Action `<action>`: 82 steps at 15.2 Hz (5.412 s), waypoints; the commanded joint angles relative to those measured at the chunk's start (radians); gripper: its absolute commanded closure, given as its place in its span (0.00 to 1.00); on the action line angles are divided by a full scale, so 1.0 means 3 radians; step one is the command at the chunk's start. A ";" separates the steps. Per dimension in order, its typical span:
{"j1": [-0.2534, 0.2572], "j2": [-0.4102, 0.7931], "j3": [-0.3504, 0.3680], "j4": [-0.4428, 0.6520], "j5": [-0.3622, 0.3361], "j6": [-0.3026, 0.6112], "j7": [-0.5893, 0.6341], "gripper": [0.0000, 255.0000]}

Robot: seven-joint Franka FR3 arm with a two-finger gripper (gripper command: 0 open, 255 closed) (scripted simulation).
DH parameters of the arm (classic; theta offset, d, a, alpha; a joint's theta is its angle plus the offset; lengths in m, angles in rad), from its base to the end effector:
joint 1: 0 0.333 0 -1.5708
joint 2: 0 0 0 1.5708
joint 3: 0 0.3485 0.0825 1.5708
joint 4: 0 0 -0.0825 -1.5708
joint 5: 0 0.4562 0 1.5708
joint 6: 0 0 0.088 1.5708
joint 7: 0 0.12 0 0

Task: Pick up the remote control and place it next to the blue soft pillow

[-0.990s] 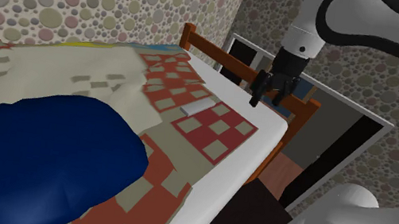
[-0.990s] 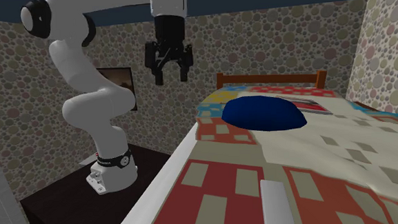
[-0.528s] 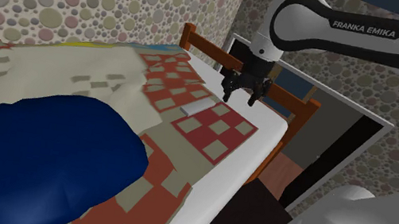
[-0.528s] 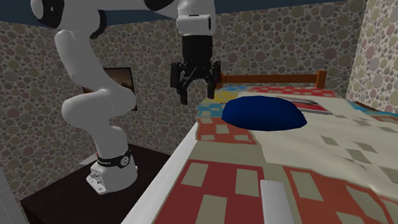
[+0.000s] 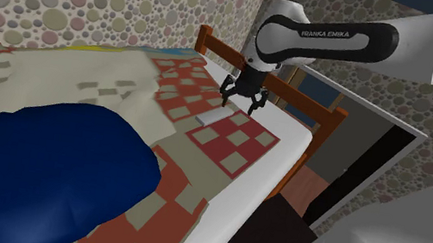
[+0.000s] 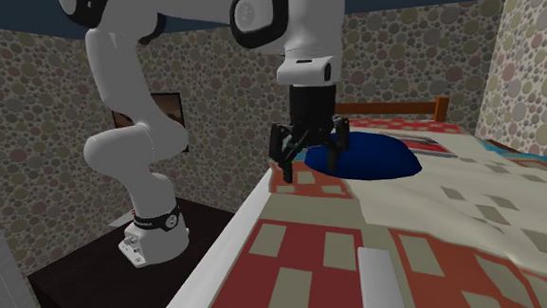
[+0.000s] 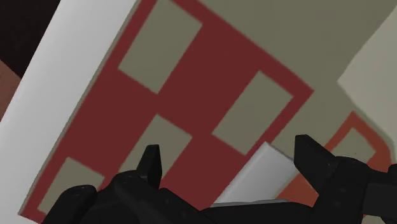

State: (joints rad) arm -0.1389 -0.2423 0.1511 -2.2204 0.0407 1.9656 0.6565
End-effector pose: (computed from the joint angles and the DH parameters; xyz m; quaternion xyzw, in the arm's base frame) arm 0.5348 0.0121 0.4635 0.9452 -0.3263 -0.0072 0.0018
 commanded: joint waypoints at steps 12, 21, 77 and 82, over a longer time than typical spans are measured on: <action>-0.0191 0.1515 -0.0124 0.0960 -0.0168 0.0622 0.1236 0.00; -0.0191 0.1826 -0.0166 0.0951 -0.0194 0.0949 0.1352 0.00; -0.0118 0.1081 -0.0079 0.1557 -0.0116 -0.0396 0.1484 1.00; 0.0026 0.0669 0.0060 0.1057 -0.0058 -0.0299 0.1752 1.00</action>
State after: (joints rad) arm -0.1405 -0.0202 0.1598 -1.8729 0.0198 1.8663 1.1635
